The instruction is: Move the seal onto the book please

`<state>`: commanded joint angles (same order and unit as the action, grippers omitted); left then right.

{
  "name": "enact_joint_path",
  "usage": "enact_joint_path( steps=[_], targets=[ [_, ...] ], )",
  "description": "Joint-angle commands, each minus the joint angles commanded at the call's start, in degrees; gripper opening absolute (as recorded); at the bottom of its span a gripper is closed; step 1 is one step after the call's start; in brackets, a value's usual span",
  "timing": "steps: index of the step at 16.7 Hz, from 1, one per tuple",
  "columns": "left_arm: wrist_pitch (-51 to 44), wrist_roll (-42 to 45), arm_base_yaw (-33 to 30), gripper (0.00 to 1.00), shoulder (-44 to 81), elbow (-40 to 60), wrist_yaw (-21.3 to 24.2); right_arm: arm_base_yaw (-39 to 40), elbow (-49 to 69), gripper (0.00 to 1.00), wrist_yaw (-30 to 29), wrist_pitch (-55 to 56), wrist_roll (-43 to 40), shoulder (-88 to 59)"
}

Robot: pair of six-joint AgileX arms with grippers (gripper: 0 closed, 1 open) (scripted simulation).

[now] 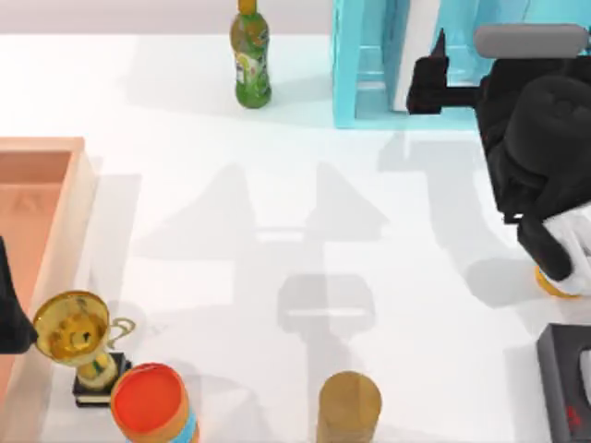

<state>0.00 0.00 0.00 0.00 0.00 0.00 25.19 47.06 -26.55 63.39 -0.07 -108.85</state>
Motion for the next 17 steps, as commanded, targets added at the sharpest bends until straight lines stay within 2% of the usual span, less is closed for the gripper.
enact_joint_path(
  steps=[3, 7, 14, 17],
  targets=[
    [0.00, 0.00, 0.00, 1.00, 0.00, 0.00, 0.00, 2.53, 6.25, 1.00, -3.43, 6.50, 0.41, -13.88],
    [0.00, 0.00, 0.00, 1.00, 0.00, 0.00, 0.00, 4.51, 11.07, 1.00, -6.58, 11.22, 0.91, -23.97],
    [0.00, 0.00, 0.00, 1.00, 0.00, 0.00, 0.00, 4.49, 11.72, 1.00, -6.95, 11.70, 0.99, -25.40],
    [0.00, 0.00, 0.00, 1.00, 0.00, 0.00, 0.00, 3.64, 15.70, 1.00, -5.98, 9.69, 1.02, -27.23]
  ],
)
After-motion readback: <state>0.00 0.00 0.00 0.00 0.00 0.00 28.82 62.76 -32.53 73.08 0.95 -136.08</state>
